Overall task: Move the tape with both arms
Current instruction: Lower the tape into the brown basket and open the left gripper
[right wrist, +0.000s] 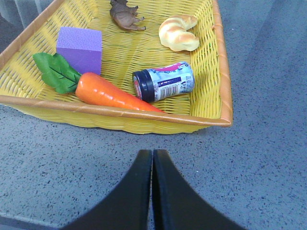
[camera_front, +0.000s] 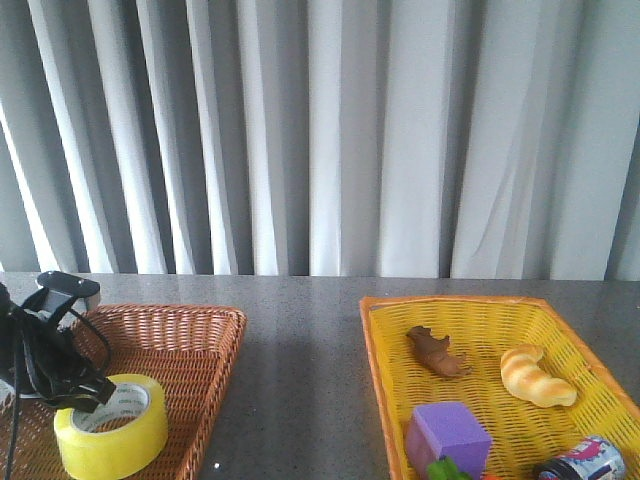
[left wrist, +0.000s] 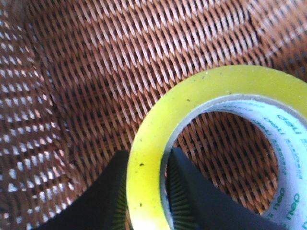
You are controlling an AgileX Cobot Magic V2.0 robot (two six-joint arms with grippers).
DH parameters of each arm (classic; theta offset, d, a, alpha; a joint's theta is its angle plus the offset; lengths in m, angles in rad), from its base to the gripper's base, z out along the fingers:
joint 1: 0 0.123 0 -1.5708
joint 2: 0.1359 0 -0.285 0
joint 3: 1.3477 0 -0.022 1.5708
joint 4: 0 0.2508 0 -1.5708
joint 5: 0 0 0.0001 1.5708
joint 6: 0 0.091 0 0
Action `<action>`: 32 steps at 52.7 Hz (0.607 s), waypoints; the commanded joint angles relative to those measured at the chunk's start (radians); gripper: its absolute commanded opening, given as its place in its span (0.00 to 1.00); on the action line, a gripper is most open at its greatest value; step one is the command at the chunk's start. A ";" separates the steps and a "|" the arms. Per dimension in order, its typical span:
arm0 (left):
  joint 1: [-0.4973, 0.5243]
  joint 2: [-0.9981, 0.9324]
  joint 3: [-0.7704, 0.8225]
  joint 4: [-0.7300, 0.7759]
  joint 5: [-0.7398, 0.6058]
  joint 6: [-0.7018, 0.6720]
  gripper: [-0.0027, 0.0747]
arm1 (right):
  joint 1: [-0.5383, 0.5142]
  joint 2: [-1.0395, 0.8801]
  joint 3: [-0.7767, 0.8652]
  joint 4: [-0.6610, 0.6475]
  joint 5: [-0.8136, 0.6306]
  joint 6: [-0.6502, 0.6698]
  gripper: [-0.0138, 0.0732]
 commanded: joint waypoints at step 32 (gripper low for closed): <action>0.000 -0.046 -0.032 -0.037 -0.006 -0.046 0.61 | -0.005 0.009 -0.026 -0.020 -0.060 0.002 0.15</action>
